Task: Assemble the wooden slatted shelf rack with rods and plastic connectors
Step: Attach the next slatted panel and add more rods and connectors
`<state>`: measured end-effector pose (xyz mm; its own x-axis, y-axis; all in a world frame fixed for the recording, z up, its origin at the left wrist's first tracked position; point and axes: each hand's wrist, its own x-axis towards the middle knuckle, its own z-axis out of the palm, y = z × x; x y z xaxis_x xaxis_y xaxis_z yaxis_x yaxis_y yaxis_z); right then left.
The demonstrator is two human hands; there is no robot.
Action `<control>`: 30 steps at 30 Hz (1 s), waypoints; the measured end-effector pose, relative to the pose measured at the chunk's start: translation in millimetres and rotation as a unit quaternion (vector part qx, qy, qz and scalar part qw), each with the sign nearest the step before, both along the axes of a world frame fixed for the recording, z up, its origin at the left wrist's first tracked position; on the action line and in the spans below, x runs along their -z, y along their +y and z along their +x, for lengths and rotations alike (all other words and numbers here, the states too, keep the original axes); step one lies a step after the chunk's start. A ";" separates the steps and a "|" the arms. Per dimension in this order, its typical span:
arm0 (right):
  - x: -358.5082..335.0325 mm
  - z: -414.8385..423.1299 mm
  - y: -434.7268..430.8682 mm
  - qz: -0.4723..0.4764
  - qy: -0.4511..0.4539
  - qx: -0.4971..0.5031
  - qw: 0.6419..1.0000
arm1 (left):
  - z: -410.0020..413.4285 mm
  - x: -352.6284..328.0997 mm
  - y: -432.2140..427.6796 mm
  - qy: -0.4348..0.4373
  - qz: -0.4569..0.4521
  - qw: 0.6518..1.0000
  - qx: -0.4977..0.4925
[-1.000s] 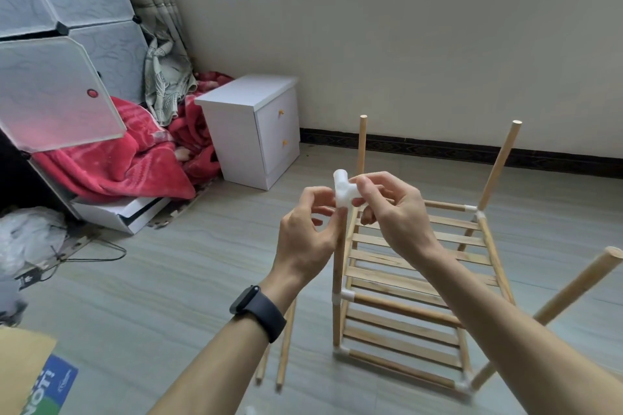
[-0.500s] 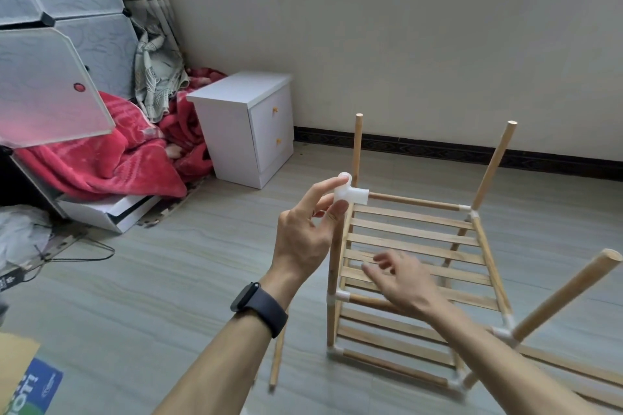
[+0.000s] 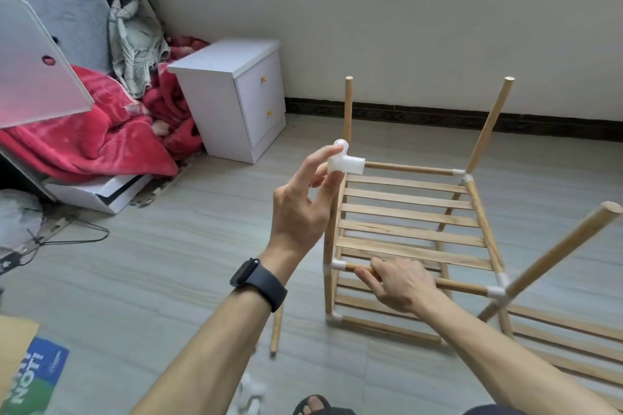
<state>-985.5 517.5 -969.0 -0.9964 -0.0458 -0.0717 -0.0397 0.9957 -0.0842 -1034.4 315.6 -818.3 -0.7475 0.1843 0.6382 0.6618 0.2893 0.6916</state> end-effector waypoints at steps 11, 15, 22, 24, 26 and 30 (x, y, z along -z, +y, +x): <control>20.2 -0.1 -43.3 0.009 0.081 -0.023 0.996 | 85.4 217.0 -123.6 -0.399 -0.224 0.864 -0.211; 27.9 -0.7 -47.6 0.048 0.090 -0.026 0.994 | 125.3 285.9 -142.6 -0.475 -0.485 0.718 -0.151; 32.0 1.1 -47.4 0.036 0.116 -0.039 0.992 | 134.1 325.9 -141.3 -0.529 -0.501 0.670 -0.142; 32.2 1.3 -46.6 0.039 0.116 -0.038 0.992 | 130.4 333.6 -142.0 -0.528 -0.491 0.677 -0.149; 31.6 1.6 -46.3 0.040 0.115 -0.038 0.992 | 126.4 338.5 -143.2 -0.527 -0.496 0.675 -0.146; 30.2 2.1 -44.4 0.039 0.104 -0.043 0.993 | 121.5 335.2 -152.1 -0.504 -0.493 0.693 -0.150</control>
